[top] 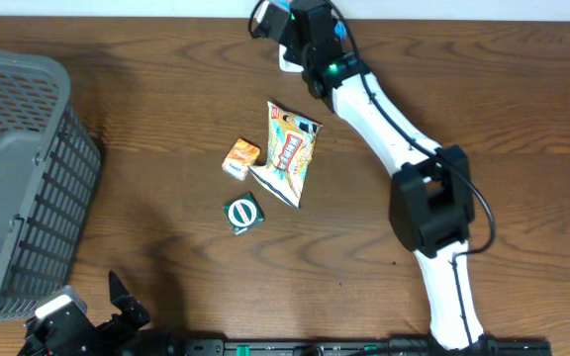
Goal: Scan the item barcode
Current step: 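Hold the Listerine bottle bottom-up in front of the white scanner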
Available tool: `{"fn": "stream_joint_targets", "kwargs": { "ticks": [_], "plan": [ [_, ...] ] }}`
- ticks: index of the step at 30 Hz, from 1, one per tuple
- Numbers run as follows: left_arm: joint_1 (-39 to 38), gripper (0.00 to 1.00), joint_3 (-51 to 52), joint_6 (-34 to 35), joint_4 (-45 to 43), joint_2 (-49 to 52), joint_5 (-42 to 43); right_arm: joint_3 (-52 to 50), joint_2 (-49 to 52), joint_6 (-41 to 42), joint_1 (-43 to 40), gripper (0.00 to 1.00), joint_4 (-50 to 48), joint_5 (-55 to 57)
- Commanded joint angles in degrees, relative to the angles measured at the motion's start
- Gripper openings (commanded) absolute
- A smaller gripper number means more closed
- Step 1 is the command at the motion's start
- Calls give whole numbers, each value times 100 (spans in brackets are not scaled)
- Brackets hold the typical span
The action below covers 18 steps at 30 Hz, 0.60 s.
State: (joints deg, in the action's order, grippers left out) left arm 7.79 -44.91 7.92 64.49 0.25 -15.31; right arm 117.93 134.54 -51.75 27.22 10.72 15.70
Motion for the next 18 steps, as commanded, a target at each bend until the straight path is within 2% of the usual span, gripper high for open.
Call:
{"fn": "stream_joint_targets", "kwargs": {
  "ticks": [1,11,15,18],
  "plan": [
    [17,98,-7,33,-2,-7,-11,529,354,-564,9,1,-264,319],
    [17,98,-4,33,-2,-7,-11,546,463,-586,-184,1,-345,649],
    [17,98,-4,33,-2,-7,-11,546,260,72,-402,1,-116,1051],
    [17,98,-4,33,-2,-7,-11,546,-136,846,-750,1,660,1023]
  ]
}}
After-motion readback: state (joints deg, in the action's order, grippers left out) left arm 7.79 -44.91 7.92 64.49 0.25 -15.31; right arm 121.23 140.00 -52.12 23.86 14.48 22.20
